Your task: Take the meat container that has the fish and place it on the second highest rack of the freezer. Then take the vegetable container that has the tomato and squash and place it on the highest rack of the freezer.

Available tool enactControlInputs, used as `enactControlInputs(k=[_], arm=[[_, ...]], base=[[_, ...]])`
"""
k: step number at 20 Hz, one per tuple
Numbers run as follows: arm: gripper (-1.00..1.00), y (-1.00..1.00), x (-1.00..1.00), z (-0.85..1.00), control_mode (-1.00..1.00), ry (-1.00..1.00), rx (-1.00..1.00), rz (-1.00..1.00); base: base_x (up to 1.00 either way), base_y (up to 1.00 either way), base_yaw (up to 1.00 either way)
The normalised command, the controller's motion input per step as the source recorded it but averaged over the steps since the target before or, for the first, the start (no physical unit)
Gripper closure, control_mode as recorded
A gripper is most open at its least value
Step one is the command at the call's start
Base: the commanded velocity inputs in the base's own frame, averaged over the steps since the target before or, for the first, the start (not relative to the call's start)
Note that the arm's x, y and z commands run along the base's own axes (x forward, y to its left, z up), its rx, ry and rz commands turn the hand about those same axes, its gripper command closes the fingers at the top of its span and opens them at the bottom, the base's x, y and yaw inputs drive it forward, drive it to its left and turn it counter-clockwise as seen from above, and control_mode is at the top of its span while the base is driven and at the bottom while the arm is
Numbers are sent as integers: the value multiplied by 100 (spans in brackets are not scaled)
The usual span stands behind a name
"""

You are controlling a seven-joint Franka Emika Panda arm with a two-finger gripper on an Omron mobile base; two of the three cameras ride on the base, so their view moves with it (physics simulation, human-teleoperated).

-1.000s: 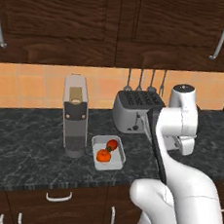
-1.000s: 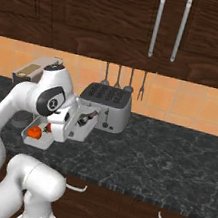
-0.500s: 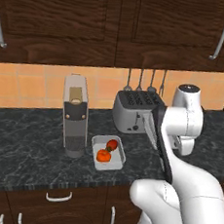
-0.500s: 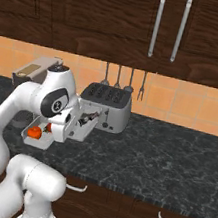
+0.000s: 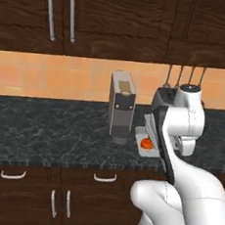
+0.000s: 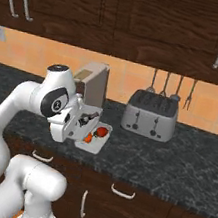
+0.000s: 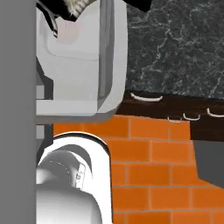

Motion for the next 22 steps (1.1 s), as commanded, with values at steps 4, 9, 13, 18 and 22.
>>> enactControlInputs(k=[4,9,13,18,22], arm=[[100,0,0,0,100,0,0,0],[100,0,0,0,100,0,0,0],[100,0,0,0,100,0,0,0],[100,0,0,0,100,0,0,0],[100,0,0,0,100,0,0,0]], base=[[-40,84,90],[-29,45,100],[-18,4,100],[-14,0,100],[-14,0,100]])
